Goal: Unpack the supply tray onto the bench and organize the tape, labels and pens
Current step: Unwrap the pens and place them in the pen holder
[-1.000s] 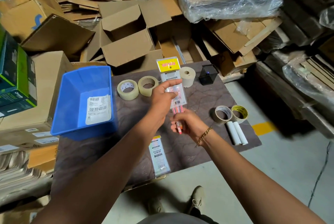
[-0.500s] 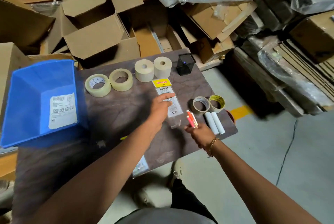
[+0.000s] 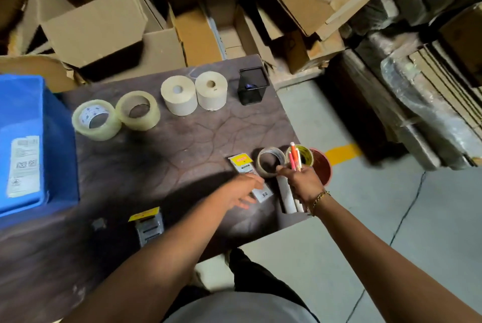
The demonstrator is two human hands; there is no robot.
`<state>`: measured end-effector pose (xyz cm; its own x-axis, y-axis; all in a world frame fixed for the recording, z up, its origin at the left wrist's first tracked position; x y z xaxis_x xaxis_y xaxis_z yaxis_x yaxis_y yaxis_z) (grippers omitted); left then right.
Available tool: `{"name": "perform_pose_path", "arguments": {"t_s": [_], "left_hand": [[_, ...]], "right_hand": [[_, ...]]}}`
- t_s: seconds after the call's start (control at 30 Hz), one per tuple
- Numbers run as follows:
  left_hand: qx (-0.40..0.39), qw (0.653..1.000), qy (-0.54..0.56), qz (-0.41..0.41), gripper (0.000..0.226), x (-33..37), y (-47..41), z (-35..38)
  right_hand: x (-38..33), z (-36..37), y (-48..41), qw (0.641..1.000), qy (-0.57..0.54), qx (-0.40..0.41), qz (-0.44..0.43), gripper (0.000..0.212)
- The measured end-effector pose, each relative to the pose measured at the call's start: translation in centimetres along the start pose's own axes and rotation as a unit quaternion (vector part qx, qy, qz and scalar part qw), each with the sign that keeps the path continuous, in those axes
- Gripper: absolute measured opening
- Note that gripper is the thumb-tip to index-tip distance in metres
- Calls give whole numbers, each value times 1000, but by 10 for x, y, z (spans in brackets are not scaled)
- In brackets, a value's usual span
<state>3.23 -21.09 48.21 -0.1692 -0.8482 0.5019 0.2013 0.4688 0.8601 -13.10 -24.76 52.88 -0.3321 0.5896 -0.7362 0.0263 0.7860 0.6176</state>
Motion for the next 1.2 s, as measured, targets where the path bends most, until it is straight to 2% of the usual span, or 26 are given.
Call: {"name": "perform_pose_path", "arguments": {"t_s": [0.13, 0.2, 0.27, 0.33, 0.4, 0.5, 0.6, 0.73, 0.83, 0.93, 1.0, 1.1, 1.2], "left_hand": [[-48, 990, -106, -79, 41, 16, -4, -15], [-70, 984, -120, -115, 49, 25, -2, -25], [-80, 987, -99, -102, 52, 39, -1, -31], [-42, 999, -6, -13, 43, 63, 0, -31], [-5, 989, 141, 52, 41, 91, -3, -27], [13, 943, 324, 73, 37, 134, -13, -19], [83, 915, 389, 73, 31, 163, -20, -16], [159, 904, 386, 94, 39, 175, -35, -25], [179, 902, 376, 111, 38, 185, -44, -36], [175, 900, 382, 115, 34, 201, -45, -45], [173, 905, 370, 121, 33, 212, -42, -53], [227, 907, 323, 146, 35, 218, -35, -73], [264, 897, 313, 168, 28, 210, -34, -91]], "right_hand": [[-27, 0, -37, 997, -72, -7, -8, 33], [-41, 4, -51, 996, -89, -11, -14, 42], [-58, 11, -63, 994, -103, -29, -27, 49], [-80, 17, -71, 989, -127, -48, -56, 50], [-105, 21, -78, 988, -110, -55, -96, 51], [-136, 26, -89, 984, -65, -67, -153, 55], [-151, 28, -104, 978, -9, -49, -202, 55], [-163, 20, -117, 965, 38, -91, -242, 45], [-176, 11, -129, 954, 69, -97, -275, 33], [-192, 9, -141, 952, 82, -98, -277, 36], [-207, 7, -151, 954, 59, -86, -281, 34], [-227, 7, -172, 962, 6, -49, -270, 29], [-231, 11, -197, 966, 38, 7, -255, 34]]}}
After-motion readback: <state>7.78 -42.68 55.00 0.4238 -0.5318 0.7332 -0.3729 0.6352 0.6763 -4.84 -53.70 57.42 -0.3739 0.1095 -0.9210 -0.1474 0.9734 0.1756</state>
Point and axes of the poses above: each hand's wrist, its own y-axis away from the middle knuckle, its own z-axis out of the palm, x = y × z, the point moved 3 cm from there along -y, towards the middle knuckle
